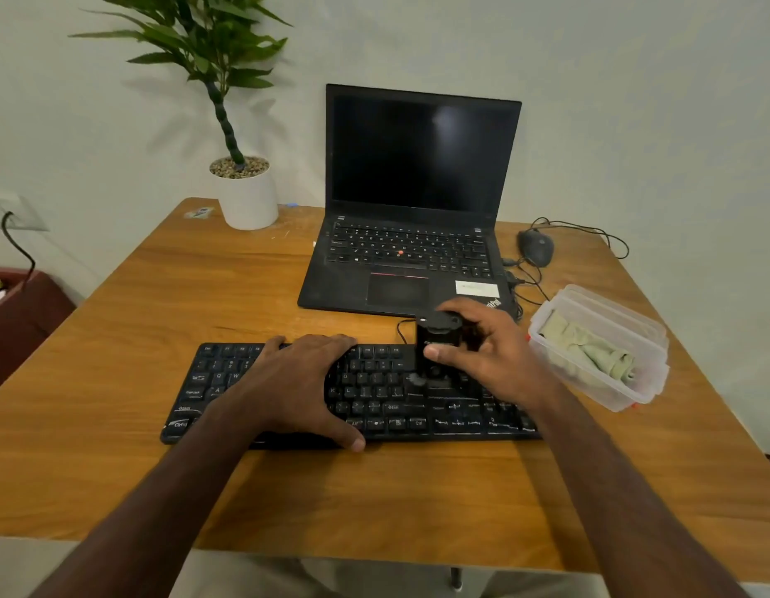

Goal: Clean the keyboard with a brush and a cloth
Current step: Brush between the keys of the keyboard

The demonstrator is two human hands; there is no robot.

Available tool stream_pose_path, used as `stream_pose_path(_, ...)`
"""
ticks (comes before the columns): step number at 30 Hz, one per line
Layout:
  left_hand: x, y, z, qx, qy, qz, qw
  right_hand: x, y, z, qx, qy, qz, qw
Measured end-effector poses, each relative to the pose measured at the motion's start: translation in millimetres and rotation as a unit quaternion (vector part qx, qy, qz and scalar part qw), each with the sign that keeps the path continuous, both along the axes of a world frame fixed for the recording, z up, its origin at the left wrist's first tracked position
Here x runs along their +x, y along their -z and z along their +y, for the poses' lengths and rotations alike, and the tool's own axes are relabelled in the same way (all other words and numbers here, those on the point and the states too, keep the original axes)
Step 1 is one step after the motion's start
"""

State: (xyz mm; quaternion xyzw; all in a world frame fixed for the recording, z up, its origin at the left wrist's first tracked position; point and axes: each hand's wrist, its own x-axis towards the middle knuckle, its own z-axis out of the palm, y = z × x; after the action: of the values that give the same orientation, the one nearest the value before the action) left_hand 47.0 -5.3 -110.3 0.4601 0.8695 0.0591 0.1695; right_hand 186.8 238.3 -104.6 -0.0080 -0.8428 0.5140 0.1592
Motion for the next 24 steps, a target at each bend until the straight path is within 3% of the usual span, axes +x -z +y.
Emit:
stream_pose_path(7,-2.4,5.9,-0.7,0.009,0.004,0.003,1.000,32.7,-9.5,43.2,-0.008,0.038,0.030,0.999)
stream_pose_path(15,-2.1,9.9,-2.2,0.023,0.002,0.009,1.000,17.8,2.8,9.0,-0.055,0.042,0.009,0.998)
stream_pose_path(24,3.1,14.4,-7.4,0.026,0.002,0.023,0.999,13.7,0.1,2.2,-0.020,0.039,0.013,0.999)
